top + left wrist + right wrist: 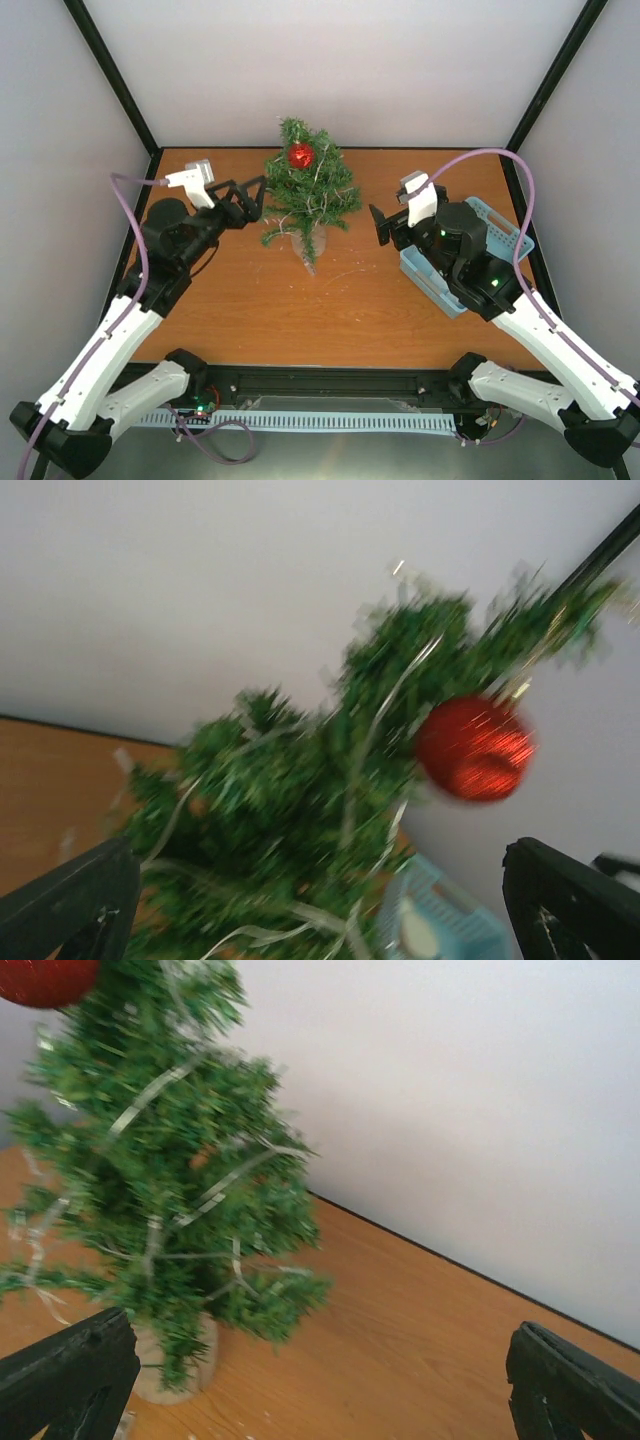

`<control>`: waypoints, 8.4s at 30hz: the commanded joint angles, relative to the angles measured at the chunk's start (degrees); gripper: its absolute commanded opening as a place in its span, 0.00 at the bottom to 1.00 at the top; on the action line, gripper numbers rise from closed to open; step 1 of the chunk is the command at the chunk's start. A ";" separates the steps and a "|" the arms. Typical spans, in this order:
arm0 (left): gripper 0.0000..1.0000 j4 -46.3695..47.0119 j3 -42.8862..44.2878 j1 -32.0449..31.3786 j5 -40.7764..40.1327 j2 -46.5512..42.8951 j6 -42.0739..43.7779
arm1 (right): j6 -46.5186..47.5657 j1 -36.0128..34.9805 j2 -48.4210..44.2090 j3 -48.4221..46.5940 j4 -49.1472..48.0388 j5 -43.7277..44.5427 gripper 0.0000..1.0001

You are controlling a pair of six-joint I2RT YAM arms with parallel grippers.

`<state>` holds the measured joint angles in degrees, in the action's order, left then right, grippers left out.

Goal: Decorate the small christmas tree
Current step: Pick up the decoration item from the storage box, then hang the decoration item on the Christmas tree.

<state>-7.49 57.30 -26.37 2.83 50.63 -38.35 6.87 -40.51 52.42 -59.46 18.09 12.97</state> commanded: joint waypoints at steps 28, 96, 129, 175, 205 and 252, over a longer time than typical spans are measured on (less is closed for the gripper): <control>1.00 -10.82 -14.95 -0.32 8.77 -11.35 28.94 | -6.03 44.60 15.65 12.29 4.56 -19.41 0.37; 1.00 -10.13 -16.93 -0.26 6.01 -12.74 30.01 | 2.04 45.43 43.03 11.43 -11.73 -23.86 0.54; 1.00 -10.39 -16.80 -0.27 6.79 -12.31 30.31 | 1.87 45.43 44.69 10.59 -13.00 -24.75 0.48; 0.85 10.79 -14.74 -0.34 39.60 -11.49 -2.72 | -1.58 17.98 2.39 2.69 -13.98 -52.56 0.39; 0.56 40.48 -12.65 -0.61 51.97 5.88 -11.93 | -12.90 1.63 12.60 -0.89 -33.55 -55.02 0.41; 0.01 13.59 -1.62 -0.61 40.09 10.14 12.88 | 5.21 1.40 10.30 4.97 -18.09 -43.05 0.41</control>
<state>11.46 52.01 -26.48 45.19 60.45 -31.44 9.50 -38.65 62.19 -53.23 -0.30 -32.82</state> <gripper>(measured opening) 0.008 0.408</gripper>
